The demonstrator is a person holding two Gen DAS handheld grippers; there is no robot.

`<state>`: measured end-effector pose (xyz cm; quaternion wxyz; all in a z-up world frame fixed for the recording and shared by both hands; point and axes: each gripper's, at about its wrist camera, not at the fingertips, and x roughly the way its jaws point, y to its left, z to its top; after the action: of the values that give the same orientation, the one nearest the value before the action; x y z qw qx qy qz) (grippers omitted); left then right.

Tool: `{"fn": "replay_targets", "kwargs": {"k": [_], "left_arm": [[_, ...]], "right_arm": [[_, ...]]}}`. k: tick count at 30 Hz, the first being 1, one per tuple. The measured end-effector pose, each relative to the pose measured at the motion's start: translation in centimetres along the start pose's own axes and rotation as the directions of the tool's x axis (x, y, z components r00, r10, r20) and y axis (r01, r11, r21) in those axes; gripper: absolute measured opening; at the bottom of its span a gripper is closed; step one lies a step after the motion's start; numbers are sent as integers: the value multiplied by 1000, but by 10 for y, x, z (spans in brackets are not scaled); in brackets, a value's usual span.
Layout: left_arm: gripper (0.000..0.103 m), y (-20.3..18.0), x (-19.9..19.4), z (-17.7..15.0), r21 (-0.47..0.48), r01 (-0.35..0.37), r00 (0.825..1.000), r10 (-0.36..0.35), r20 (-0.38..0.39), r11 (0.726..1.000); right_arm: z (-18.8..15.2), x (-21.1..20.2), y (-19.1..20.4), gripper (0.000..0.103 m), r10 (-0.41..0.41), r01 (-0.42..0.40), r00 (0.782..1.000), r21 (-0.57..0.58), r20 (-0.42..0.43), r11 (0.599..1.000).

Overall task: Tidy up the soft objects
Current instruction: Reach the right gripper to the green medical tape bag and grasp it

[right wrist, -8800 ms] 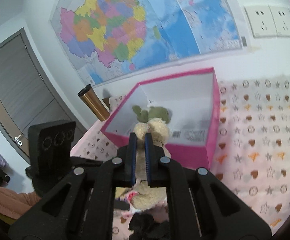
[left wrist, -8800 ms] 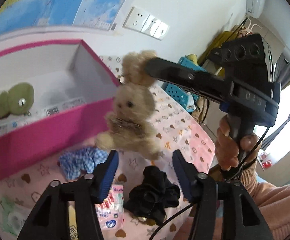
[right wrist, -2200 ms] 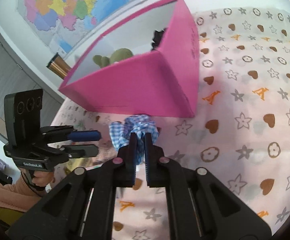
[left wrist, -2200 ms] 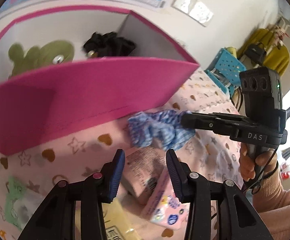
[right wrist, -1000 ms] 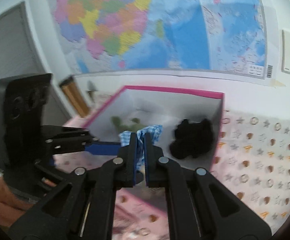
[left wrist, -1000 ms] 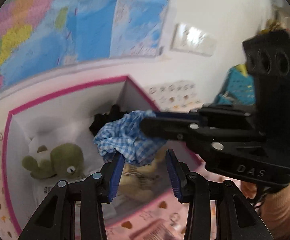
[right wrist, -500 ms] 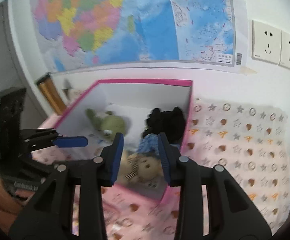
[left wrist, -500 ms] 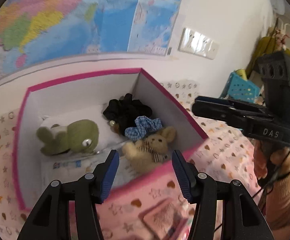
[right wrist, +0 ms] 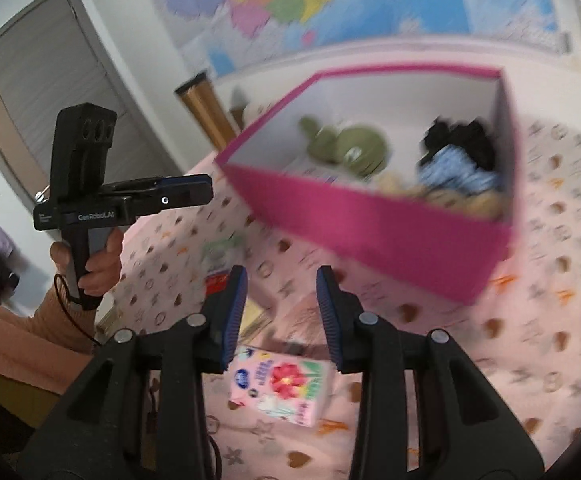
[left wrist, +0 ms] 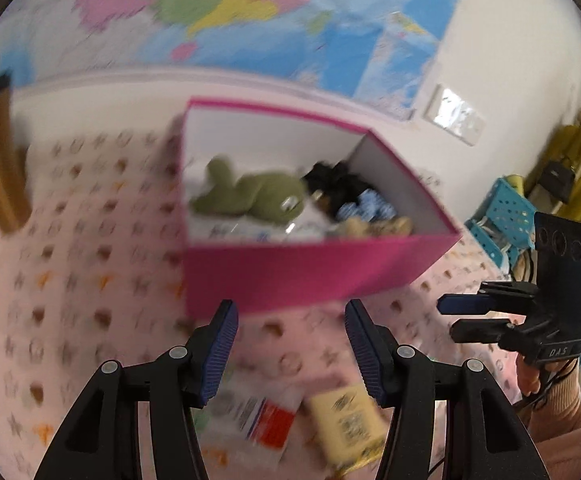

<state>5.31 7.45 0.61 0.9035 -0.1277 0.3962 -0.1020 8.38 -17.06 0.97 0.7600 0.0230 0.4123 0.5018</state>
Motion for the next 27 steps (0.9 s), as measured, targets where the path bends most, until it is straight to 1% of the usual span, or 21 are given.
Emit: {"fn": "replay_targets", "kwargs": {"k": [4,8,12,13,15,18,19,21,23,27], "left_arm": [[57,20,4,-22,-43,-57,998,55,-42,997],[57,39,7,-30,-68,-106,993,102,-60,992],[57,56,11,-35,-92,-119,990,111,-82,989],[57,58,14,-36,-93,-123,989,115,-89,988],[56,64,18,-38,-101,-115,989,105,-101,988],[56,67,22,-40,-88,-117,988,107,-114,989],[56,67,23,-41,-85,-112,988,102,-117,990],[56,68,23,-43,-86,-86,989,75,-125,993],[56,68,22,-44,-77,-62,990,51,-129,995],[54,65,22,-52,-56,-10,988,1,-157,998]], "right_arm": [[0,45,14,38,63,-65,994,-12,-86,998],[2,81,29,38,83,-87,987,-23,-141,996],[4,111,53,38,116,-129,976,-58,-185,990],[3,119,62,38,136,-154,969,-74,-206,985],[0,130,73,38,153,-180,958,-96,-242,979],[-9,148,77,38,115,-148,944,-88,-309,985],[-10,148,76,36,101,-133,946,-84,-309,987],[-10,145,73,36,80,-108,947,-71,-310,992],[-10,139,69,36,21,-45,951,-70,-308,997],[-12,134,59,36,-23,13,952,-34,-307,999]]}}
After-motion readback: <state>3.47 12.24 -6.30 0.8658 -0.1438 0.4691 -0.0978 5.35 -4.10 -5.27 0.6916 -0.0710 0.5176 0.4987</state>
